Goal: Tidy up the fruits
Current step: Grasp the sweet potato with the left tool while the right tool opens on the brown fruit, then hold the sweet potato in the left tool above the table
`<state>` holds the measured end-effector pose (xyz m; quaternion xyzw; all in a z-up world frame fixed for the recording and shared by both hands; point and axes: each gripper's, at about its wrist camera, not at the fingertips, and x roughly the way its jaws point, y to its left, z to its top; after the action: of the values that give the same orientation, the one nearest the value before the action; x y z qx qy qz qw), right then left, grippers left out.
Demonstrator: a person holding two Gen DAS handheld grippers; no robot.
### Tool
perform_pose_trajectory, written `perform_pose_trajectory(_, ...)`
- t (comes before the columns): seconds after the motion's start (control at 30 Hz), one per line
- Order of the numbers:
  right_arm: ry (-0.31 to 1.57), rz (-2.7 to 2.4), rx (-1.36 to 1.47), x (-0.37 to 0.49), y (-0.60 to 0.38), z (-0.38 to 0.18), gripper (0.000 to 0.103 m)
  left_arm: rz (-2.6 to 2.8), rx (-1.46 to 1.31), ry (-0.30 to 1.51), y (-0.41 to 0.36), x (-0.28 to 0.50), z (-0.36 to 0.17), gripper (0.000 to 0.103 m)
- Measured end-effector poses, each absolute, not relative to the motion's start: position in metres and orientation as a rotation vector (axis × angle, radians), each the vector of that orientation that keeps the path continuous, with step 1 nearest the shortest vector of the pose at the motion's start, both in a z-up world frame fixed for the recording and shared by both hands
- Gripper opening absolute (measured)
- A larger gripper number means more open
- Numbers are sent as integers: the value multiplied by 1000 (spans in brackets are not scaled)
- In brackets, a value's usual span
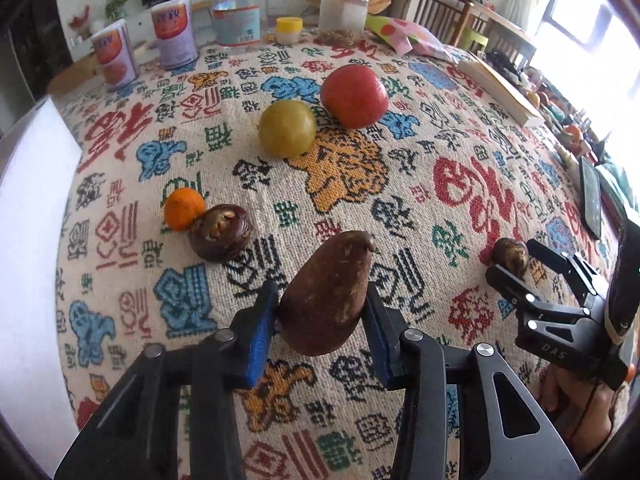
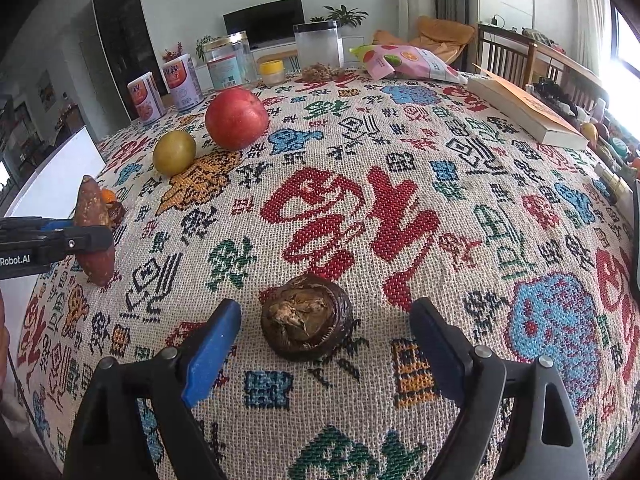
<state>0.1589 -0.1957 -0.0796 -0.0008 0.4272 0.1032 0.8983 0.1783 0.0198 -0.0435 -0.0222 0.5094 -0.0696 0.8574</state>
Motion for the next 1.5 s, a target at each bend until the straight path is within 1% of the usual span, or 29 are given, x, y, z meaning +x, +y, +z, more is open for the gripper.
perform_pose_trajectory(0.13, 884, 214, -1, 159, -196, -79, 87, -138, -129, 1076, 31, 146, -43, 42)
perform_pose_trajectory(0.2, 884, 213, -1, 159, -196, -79, 87, -130, -106, 1065, 30, 140, -50, 42)
perform_pose_trajectory(0.23, 884, 213, -1, 159, -196, -79, 87, -124, -82, 1053, 27, 138, -53, 39)
perform_pose_trajectory(0.3, 884, 213, -1, 159, -196, -79, 87, -121, -47, 1008, 22, 137, -57, 42)
perform_pose_trajectory(0.33, 884, 213, -1, 159, -196, -79, 87, -119, -28, 995, 20, 138, -60, 51)
perform_pose_trajectory(0.37, 885, 214, -1, 159, -196, -79, 87, -107, -9, 990, 17, 141, -62, 69)
perform_pose_trajectory(0.4, 884, 214, -1, 159, -196, -79, 87, -90, 6, 981, 16, 144, -65, 76)
perform_pose_trajectory(0.43, 883, 215, 0, 159, -196, -79, 87, -78, 18, 967, 15, 145, -68, 79)
perform_pose_trajectory(0.53, 883, 217, 3, 159, -197, -80, 87, -48, 45, 988, 12, 153, -83, 79)
perform_pose_trajectory(0.63, 884, 223, 8, 159, -197, -79, 88, -15, 16, 957, 19, 151, -90, 90)
perform_pose_trajectory(0.67, 883, 225, 9, 159, -197, -79, 89, -15, 11, 936, 21, 149, -92, 92)
perform_pose_trajectory(0.93, 891, 237, 0, 160, -195, -80, 93, -19, 16, 927, 21, 147, -92, 93)
perform_pose_trajectory(1.5, 891, 238, -1, 161, -195, -80, 93, -19, 16, 927, 21, 147, -92, 93)
